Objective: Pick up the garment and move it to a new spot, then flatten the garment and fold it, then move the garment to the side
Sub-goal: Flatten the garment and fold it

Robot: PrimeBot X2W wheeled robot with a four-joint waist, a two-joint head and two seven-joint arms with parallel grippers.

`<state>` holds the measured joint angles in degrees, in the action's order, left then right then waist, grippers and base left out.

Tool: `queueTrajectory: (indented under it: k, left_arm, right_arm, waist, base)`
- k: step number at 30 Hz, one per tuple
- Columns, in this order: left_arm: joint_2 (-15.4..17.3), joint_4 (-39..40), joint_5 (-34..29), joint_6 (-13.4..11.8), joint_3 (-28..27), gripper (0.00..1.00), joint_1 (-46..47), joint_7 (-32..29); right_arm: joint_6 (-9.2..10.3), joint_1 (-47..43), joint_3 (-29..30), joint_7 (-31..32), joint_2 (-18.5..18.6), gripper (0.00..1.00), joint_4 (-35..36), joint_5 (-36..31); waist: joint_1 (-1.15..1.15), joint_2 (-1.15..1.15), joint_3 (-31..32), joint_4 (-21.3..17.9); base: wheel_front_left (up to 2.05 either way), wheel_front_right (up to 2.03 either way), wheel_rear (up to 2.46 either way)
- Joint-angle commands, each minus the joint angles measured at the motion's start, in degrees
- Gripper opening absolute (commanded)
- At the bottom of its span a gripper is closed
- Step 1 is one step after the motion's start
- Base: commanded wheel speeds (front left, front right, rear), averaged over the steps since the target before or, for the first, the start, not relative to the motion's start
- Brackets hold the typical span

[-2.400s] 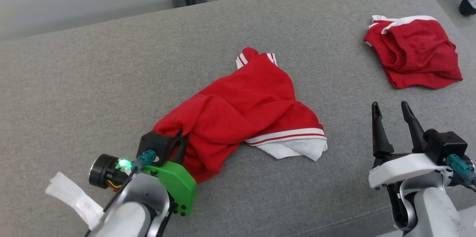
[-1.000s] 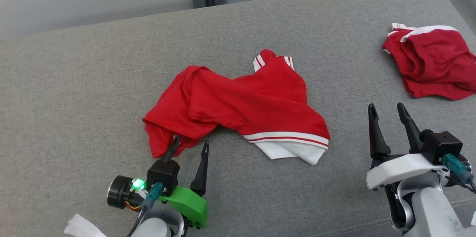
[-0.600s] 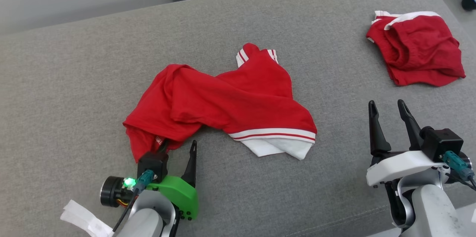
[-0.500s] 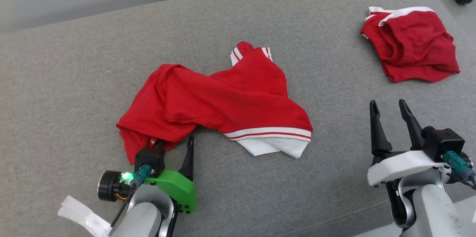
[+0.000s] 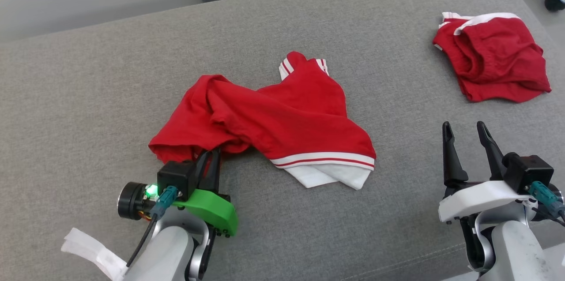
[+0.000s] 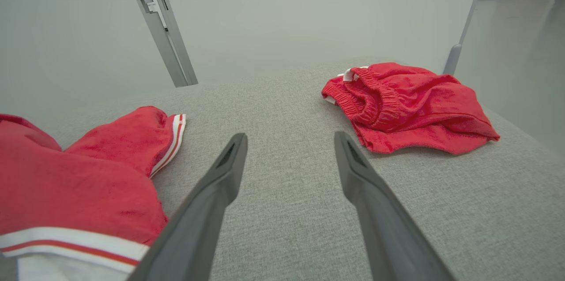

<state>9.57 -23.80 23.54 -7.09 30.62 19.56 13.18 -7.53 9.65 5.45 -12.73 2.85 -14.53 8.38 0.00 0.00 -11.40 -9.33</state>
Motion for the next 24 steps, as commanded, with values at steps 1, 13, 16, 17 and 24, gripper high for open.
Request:
queueTrajectory:
  k: [1, 13, 16, 17, 24]
  left_arm:
    - [0.7, 1.6, -0.8, -0.3, 0.0, 0.0, -0.3, 0.2]
    - [9.4, 23.5, -0.8, -3.7, -1.0, 0.0, -9.7, -6.3]
    - [12.1, 26.3, 0.7, -4.9, -2.6, 0.0, -13.9, -8.8]
    - [12.5, 26.4, 1.6, -4.9, -3.0, 0.0, -14.8, -9.1]
    - [13.5, 17.2, 5.9, -3.9, -6.3, 0.0, -15.4, -8.3]
  right_arm:
    - [0.09, -0.5, 0.0, -0.4, 0.1, 1.0, -0.1, 0.0]
    - [0.09, -1.8, -0.1, 0.1, 0.1, 1.0, -0.3, 0.0]
    - [0.09, -2.5, 0.0, 0.0, 0.1, 1.0, -0.5, 0.0]
    - [0.09, -2.6, 0.0, 0.0, 0.1, 1.0, -0.6, 0.0]
    - [0.09, -2.5, -0.7, 0.5, 0.1, 1.0, -0.6, -0.2]
  waist:
    - [0.0, 0.0, 1.3, 1.7]
    - [0.0, 0.0, 3.5, 4.3]
    - [0.0, 0.0, 3.7, 4.4]
    - [0.0, 0.0, 3.8, 4.4]
    - [0.0, 0.0, 3.8, 4.0]
  base:
    - [0.0, 0.0, 0.0]
    - [0.0, 0.0, 0.0]
    - [0.0, 0.0, 0.0]
    - [0.0, 0.0, 0.0]
    - [0.0, 0.0, 0.0]
